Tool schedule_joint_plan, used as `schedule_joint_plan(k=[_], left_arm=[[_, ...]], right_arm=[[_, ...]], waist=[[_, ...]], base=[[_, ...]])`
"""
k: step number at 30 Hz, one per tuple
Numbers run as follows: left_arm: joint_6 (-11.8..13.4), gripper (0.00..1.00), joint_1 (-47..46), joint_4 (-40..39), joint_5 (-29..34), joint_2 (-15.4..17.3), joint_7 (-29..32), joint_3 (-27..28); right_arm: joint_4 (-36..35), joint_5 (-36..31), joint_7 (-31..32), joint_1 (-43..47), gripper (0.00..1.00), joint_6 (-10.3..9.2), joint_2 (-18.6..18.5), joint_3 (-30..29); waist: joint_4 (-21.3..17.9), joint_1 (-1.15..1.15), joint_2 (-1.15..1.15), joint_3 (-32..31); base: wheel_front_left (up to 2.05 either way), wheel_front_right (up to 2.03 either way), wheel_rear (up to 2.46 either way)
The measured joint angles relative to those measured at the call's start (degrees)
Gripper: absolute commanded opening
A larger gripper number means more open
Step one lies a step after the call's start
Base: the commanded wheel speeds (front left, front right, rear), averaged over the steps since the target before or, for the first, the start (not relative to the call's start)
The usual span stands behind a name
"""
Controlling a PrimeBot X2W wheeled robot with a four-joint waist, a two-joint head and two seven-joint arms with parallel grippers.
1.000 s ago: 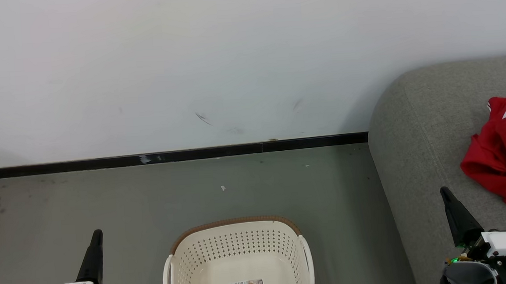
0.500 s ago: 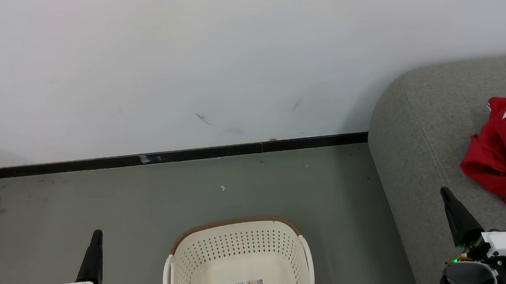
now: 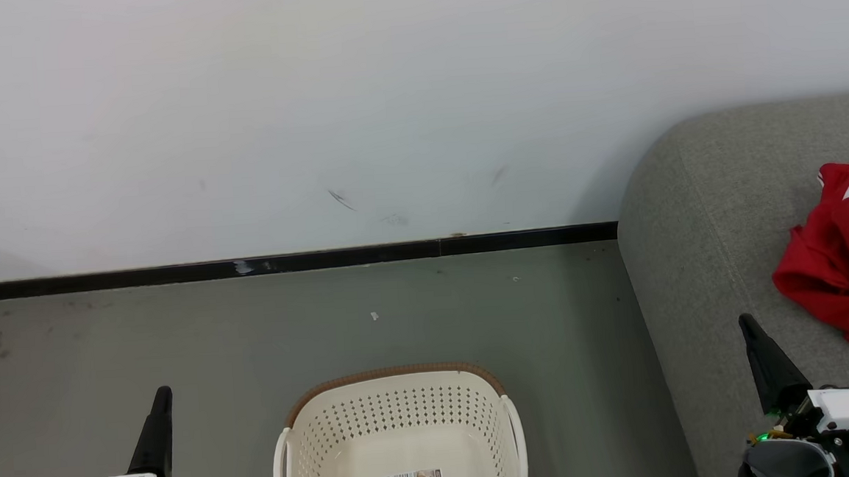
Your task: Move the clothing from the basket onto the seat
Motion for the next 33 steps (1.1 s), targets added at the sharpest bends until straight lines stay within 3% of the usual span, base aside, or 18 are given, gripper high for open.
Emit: schedule_joint_plan(k=[33], left_arm=[[-0.01, 0.00, -0.01, 0.19, 0.00, 0.00, 0.00, 0.01]], right_arm=[[0.01, 0.01, 0.00, -0.05, 0.00, 0.00, -0.23, 0.05]], waist=[[0.00, 0.00, 0.00, 0.00]], base=[[0.00, 0.00, 0.00]])
